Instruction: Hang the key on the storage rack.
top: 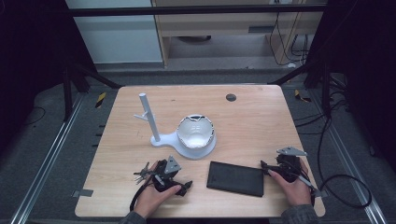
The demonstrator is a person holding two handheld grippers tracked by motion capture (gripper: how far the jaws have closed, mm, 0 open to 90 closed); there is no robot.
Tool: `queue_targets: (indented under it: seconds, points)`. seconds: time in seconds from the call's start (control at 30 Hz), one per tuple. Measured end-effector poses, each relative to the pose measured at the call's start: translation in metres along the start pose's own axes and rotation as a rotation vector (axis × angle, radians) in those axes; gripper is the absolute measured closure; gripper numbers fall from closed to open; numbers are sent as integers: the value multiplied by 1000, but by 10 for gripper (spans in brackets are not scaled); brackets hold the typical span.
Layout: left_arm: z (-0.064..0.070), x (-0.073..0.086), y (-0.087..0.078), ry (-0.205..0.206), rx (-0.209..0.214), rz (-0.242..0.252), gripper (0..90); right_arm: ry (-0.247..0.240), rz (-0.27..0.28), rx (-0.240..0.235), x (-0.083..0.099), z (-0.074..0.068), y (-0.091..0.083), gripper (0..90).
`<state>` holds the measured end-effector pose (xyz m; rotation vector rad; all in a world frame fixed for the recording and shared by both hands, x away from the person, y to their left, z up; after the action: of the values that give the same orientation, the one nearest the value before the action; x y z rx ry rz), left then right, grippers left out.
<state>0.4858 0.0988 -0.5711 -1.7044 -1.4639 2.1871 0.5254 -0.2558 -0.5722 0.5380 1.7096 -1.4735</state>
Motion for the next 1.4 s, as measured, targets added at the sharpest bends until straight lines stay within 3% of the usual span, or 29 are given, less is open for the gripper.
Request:
queue_targets:
  seconds: [0.07, 0.13, 0.23, 0.37, 0.4, 0.47, 0.5, 0.53, 0.57, 0.6, 0.73, 0.87, 1.03, 1.13, 1.23, 1.4]
  points:
    - [0, 0, -3, 7, -4, -9, 70, -1, 0, -1, 0, 0, 0, 103]
    - [-3, 1, -16, 19, -25, -17, 79, -8, 0, -5, 1, 0, -1, 96]
    - [-7, 2, -26, -2, -25, -17, 84, -5, -3, -9, 1, -1, -1, 92]
    - [-33, 8, -62, -36, -106, -45, 86, -11, -3, -10, 2, -1, -1, 92]
    - [-47, 12, -76, -41, -145, -73, 85, -11, -2, -10, 2, -1, -1, 92]
    - [-59, 18, -88, -65, -168, -105, 80, -5, -3, -11, 2, -1, -2, 92]
    - [-59, 18, -88, -65, -168, -105, 78, -5, -3, -11, 2, -1, -2, 92]
    - [-71, 23, -97, -79, -194, -120, 84, -7, -3, -11, 2, -1, -2, 92]
    - [-71, 23, -97, -79, -194, -120, 89, -7, -3, -11, 2, -1, -2, 92]
    - [-78, 28, -102, -102, -210, -135, 96, -7, -3, -12, 2, -1, -2, 92]
    - [-82, 36, -101, -108, -182, -158, 98, -6, -3, -11, 2, -1, -2, 92]
    - [-80, 45, -95, -65, -130, -205, 106, -9, -2, -9, 2, -1, -2, 93]
    - [-82, 50, -92, -35, -101, -225, 111, -7, -2, -8, 3, -1, -3, 93]
    - [-82, 53, -90, -20, -72, -227, 166, -7, -2, -8, 3, -1, -3, 93]
    - [-85, 53, -94, -15, -87, -218, 279, -4, -2, -9, 3, -1, -3, 93]
    - [-90, 58, -101, 27, -84, -268, 374, -8, -2, -9, 3, -1, -3, 93]
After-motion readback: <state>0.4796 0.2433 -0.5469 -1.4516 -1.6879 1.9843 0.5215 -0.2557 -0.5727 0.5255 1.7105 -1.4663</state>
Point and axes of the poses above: each handheld gripper's, and its own axes: y roughly forward along the jaws, x roughly out of its underside, z roughly to its right, the point moved 9 cm from there along y, roughly forward along the jaws, and after that the axes turned 4 degrees about z, right-handed, at the moved point
